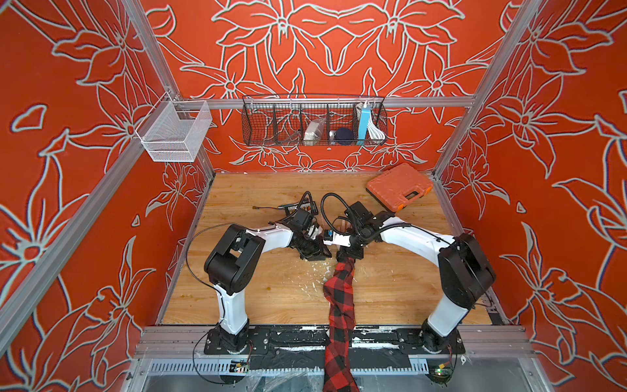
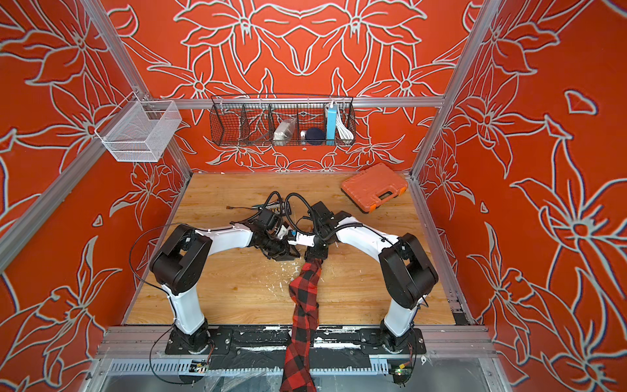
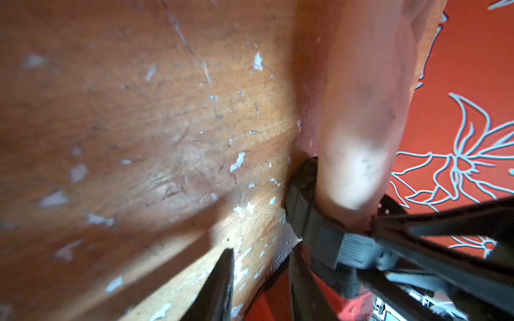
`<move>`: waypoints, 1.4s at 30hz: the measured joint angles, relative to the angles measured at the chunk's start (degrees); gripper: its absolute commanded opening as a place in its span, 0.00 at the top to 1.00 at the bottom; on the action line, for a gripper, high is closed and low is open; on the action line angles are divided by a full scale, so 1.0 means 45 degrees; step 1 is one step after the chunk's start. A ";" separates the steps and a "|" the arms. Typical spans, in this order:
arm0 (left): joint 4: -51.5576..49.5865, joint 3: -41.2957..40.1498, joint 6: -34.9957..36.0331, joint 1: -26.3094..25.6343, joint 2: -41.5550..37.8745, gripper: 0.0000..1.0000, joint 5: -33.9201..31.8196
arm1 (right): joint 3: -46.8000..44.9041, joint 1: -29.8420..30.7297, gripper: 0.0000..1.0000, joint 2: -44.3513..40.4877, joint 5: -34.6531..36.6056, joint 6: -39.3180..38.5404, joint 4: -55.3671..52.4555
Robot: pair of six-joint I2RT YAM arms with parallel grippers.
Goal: Take off the watch
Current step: Untie the watch from the hand.
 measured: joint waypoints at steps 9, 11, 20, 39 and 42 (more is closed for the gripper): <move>0.0024 0.0000 -0.0024 0.0000 -0.0495 0.66 0.0029 | 0.0044 0.0015 0.89 -0.0034 0.0058 0.0102 -0.0039; 0.0024 0.0000 -0.0063 0.0000 -0.0495 0.65 0.0058 | 0.0029 0.0015 0.90 -0.0136 0.0083 0.0175 -0.0019; 0.0563 -0.0005 -0.0423 0.0000 -0.0588 0.58 0.0646 | -0.0559 0.0015 0.95 -0.1039 0.0034 0.0593 0.0544; 0.1481 -0.0097 -0.0806 0.0000 -0.0359 0.62 0.1375 | -0.0957 0.0015 1.00 -0.1248 -0.0117 0.0937 0.1326; 0.1486 -0.0097 -0.0777 0.0000 -0.0199 0.63 0.1379 | -0.1020 0.0010 1.00 -0.1268 -0.0112 0.0971 0.1302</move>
